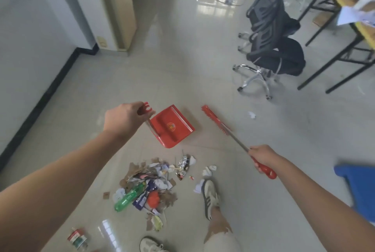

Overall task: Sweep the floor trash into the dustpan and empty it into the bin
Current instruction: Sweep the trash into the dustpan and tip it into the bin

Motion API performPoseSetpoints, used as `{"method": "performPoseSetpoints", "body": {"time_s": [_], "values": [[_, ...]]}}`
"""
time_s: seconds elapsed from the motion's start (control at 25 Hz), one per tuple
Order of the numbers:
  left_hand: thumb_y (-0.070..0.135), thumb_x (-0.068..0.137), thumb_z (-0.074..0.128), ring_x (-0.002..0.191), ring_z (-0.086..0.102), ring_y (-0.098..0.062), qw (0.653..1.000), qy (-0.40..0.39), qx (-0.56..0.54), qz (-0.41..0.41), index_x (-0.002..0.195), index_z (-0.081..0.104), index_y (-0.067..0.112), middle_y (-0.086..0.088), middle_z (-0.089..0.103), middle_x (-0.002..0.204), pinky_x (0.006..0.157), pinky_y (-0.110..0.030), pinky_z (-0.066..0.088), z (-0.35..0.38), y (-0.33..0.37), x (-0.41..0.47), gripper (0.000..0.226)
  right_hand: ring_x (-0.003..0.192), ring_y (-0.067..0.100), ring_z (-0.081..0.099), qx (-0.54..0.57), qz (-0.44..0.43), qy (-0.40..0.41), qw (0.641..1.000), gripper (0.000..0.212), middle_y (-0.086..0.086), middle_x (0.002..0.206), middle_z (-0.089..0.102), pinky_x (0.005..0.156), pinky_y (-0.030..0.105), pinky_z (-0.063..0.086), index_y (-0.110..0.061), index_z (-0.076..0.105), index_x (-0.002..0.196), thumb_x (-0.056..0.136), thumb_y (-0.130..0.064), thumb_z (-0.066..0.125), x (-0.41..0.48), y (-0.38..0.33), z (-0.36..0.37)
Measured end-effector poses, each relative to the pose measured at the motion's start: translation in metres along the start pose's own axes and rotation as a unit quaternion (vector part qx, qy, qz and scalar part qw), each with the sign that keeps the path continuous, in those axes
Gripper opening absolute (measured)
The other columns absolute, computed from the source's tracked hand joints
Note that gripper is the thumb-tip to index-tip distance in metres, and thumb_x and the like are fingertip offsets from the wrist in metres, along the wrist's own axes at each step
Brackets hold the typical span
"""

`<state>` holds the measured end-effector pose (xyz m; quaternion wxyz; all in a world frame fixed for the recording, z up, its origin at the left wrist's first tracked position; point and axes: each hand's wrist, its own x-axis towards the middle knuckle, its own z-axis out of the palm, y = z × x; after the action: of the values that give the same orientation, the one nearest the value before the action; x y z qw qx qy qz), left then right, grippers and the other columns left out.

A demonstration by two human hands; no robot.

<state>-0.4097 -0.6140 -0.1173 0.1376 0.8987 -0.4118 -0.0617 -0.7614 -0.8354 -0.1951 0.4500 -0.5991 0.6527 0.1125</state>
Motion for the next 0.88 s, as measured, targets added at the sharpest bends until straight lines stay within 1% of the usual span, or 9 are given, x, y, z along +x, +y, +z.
{"method": "performPoseSetpoints", "body": {"time_s": [0.12,0.24,0.32,0.4,0.48,0.6,0.72,0.8,0.88], "values": [[0.069,0.083,0.052,0.078,0.063,-0.027,0.999,-0.023,0.002,0.026,0.082,0.060,0.021,0.002,0.067,0.078,0.054,-0.026,0.033,0.021,0.071,0.035,0.049,0.037,0.019,0.041,0.010,0.013,0.032,0.999,0.012,0.011,0.049,0.044,0.035,0.020,0.037,-0.010,0.056,0.093,0.093,-0.011,0.044,0.034,0.027,-0.061],[0.071,0.081,0.052,0.071,0.064,-0.023,0.998,-0.027,0.024,0.053,0.083,0.062,0.022,0.005,0.067,0.074,0.050,-0.022,0.033,0.047,0.136,0.074,0.049,0.027,0.018,0.039,0.011,0.030,0.063,0.997,0.013,0.011,0.042,0.045,0.035,0.020,0.036,-0.008,0.057,0.096,0.093,-0.010,0.044,0.092,0.037,-0.130],[0.069,0.080,0.055,0.067,0.063,-0.023,0.998,-0.018,0.021,0.050,0.079,0.062,0.021,0.006,0.065,0.068,0.047,-0.021,0.030,0.062,0.174,0.102,0.049,0.023,0.018,0.039,0.016,0.054,0.075,0.996,0.020,0.011,0.040,0.047,0.040,0.021,0.037,0.001,0.058,0.098,0.091,-0.010,0.044,0.136,0.036,-0.173],[0.067,0.079,0.058,0.063,0.060,-0.023,0.999,-0.006,0.011,0.040,0.075,0.061,0.021,0.006,0.062,0.064,0.046,-0.021,0.028,0.078,0.211,0.131,0.047,0.025,0.017,0.040,0.036,0.087,0.082,0.992,0.022,0.013,0.044,0.048,0.044,0.022,0.038,0.002,0.058,0.101,0.090,-0.010,0.044,0.181,0.035,-0.211],[0.065,0.079,0.060,0.060,0.057,-0.021,0.999,-0.004,0.005,0.035,0.072,0.061,0.020,0.006,0.061,0.060,0.046,-0.020,0.027,0.095,0.238,0.155,0.045,0.028,0.018,0.040,0.051,0.099,0.087,0.990,0.019,0.014,0.045,0.049,0.046,0.024,0.037,0.002,0.055,0.101,0.091,-0.009,0.045,0.219,0.031,-0.237],[0.071,0.078,0.055,0.051,0.055,-0.019,0.998,0.011,0.017,0.061,0.069,0.060,0.021,0.007,0.057,0.054,0.043,-0.018,0.027,0.124,0.262,0.181,0.050,0.022,0.018,0.037,0.054,0.106,0.077,0.990,0.016,0.013,0.033,0.046,0.041,0.019,0.035,0.006,0.048,0.089,0.092,-0.008,0.043,0.276,0.017,-0.260],[0.068,0.079,0.046,0.042,0.048,-0.012,0.996,0.015,0.014,0.082,0.070,0.063,0.025,0.011,0.051,0.048,0.039,-0.016,0.026,0.142,0.265,0.191,0.048,0.017,0.015,0.033,0.056,0.123,0.057,0.989,0.020,0.011,0.027,0.043,0.035,0.013,0.033,0.000,0.044,0.074,0.093,-0.005,0.041,0.322,0.005,-0.263],[0.065,0.081,0.048,0.039,0.045,-0.006,0.998,0.012,0.001,0.069,0.073,0.067,0.026,0.013,0.049,0.047,0.038,-0.013,0.024,0.148,0.256,0.193,0.044,0.018,0.015,0.036,0.064,0.140,0.034,0.987,0.022,0.008,0.027,0.042,0.035,0.014,0.034,-0.004,0.042,0.071,0.093,-0.002,0.039,0.349,0.003,-0.253],[0.063,0.081,0.051,0.039,0.044,-0.003,0.998,0.015,-0.009,0.055,0.079,0.071,0.024,0.014,0.051,0.048,0.037,-0.013,0.029,0.148,0.239,0.187,0.043,0.019,0.014,0.038,0.061,0.154,-0.001,0.986,0.023,0.006,0.029,0.042,0.035,0.015,0.036,-0.005,0.041,0.072,0.095,-0.002,0.040,0.358,0.005,-0.234]]}}
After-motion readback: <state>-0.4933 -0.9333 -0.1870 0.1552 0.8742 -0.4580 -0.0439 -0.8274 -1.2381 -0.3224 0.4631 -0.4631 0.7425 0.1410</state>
